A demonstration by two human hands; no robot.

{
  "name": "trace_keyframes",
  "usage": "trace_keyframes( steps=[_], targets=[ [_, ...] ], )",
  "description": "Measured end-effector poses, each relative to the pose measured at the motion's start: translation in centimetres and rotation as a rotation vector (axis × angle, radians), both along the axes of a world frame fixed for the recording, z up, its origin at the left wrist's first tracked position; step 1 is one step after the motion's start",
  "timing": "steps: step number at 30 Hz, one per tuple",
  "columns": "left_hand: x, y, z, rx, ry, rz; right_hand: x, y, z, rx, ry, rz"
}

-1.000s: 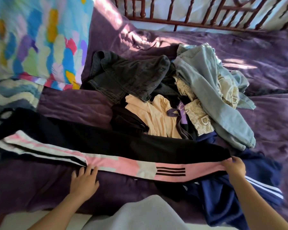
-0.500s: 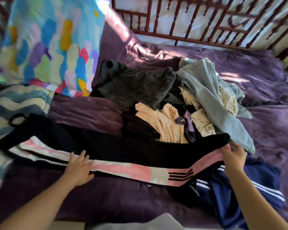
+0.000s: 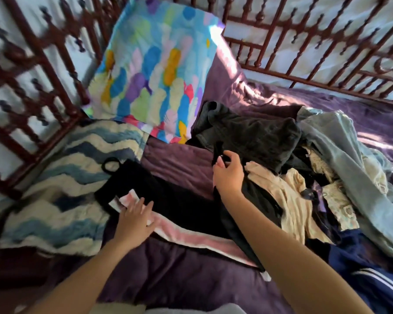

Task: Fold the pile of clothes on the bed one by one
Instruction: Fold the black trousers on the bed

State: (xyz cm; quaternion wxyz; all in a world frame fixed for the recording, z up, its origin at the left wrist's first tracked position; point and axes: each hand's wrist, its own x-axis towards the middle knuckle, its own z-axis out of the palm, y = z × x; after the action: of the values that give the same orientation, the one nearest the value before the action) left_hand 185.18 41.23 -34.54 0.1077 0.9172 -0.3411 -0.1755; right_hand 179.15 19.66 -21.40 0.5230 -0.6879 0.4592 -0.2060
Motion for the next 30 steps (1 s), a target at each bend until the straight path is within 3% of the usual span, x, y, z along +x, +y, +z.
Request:
trace_keyframes(
  steps=[2, 4, 5, 6, 8, 10, 13, 15, 18, 25, 28, 30],
  targets=[
    [3.2, 1.2, 0.7, -0.362, 0.285, 0.362, 4.4, 3.7, -0.5, 0.022, 0.019, 0.155],
    [5.8, 1.5, 1.5, -0.685, 0.817, 0.773, 7.3, 6.9, -2.0, 0.056, 0.075, 0.371],
    [6.6, 1.5, 1.8, -0.838, 0.981, 0.924, 8.0, 8.1, -3.2, 0.080, 0.134, 0.473],
    [7.1, 1.5, 2.3, -0.941, 1.077, 1.009, 8.2, 9.0, -4.4, 0.116, 0.213, 0.554],
    [7.6, 1.4, 2.3, -0.934, 1.127, 1.069, 6.9, 9.6, -6.3, 0.183, 0.355, 0.648],
    [7.7, 1.2, 1.3, -0.827, 1.060, 1.041, 4.2, 8.7, -7.9, 0.199, 0.466, 0.635],
    [7.4, 0.4, -0.4, -0.695, 0.732, 0.970, -0.1, 5.3, -10.4, 0.149, 0.602, 0.487],
    [7.3, -0.5, -0.7, -0.637, 0.566, 1.023, -2.9, 3.0, -11.4, 0.124, 0.658, 0.388],
    [7.5, -1.8, -0.1, -0.513, 0.466, 1.105, -6.7, 0.5, -12.8, 0.107, 0.710, 0.272],
    [6.2, 0.2, 1.3, -0.583, 0.247, 1.108, -14.4, -1.2, -16.4, 0.145, 0.896, 0.086],
    [5.9, 2.9, 0.2, -0.531, 0.170, 1.121, -15.0, -0.8, -17.4, 0.193, 0.853, 0.087],
    [6.2, 4.1, -0.5, -0.446, 0.026, 0.994, -14.4, -0.5, -17.8, 0.259, 0.755, 0.028]
  ],
)
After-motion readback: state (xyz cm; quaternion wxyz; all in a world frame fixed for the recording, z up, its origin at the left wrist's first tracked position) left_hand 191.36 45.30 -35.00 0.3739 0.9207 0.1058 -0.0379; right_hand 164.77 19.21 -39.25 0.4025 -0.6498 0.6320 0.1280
